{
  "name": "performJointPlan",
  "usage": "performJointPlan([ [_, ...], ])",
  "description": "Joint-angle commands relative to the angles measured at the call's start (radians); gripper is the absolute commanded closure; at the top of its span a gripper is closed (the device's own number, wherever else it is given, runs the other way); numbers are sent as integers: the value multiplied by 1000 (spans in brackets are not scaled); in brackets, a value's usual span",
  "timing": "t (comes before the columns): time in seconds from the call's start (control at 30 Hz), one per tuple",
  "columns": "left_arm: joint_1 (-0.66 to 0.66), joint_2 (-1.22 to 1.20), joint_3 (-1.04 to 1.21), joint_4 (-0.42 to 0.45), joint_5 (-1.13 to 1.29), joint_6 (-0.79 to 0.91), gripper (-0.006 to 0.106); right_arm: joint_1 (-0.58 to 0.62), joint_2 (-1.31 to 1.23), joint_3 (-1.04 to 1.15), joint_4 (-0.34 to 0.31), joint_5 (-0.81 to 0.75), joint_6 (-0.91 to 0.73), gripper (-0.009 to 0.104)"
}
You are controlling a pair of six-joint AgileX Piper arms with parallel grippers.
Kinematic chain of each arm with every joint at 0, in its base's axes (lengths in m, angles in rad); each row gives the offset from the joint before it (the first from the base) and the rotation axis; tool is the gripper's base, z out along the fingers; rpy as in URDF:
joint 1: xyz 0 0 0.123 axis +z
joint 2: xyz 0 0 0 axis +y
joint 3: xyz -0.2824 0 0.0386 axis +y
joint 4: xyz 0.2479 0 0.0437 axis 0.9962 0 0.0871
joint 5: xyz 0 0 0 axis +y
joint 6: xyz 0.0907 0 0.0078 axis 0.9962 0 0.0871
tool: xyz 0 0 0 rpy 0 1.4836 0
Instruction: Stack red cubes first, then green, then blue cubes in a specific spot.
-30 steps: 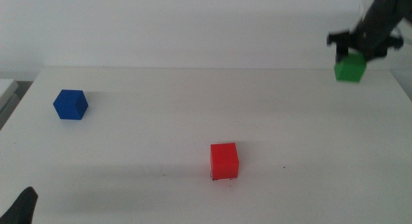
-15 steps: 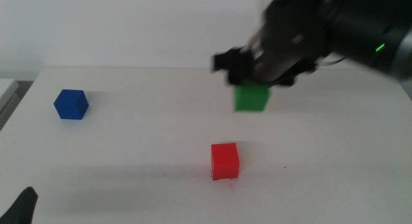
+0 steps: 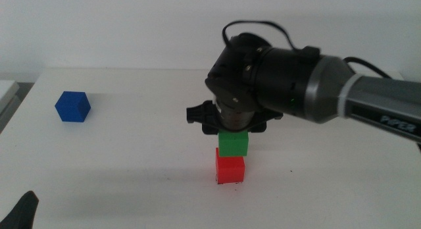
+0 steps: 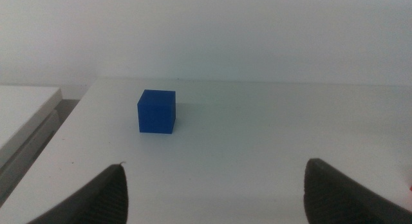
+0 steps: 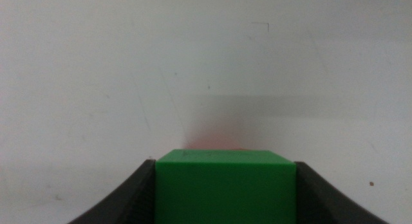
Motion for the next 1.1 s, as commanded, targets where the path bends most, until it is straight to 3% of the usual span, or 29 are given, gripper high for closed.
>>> performJointPlan([
  [0.0, 1, -3, 0, 2, -16, -1, 7, 3, 16, -8, -23, 3, 3, 93],
  [1.07, 1, -3, 0, 2, -16, -1, 7, 3, 79, -2, 3, -19, -22, 93],
])
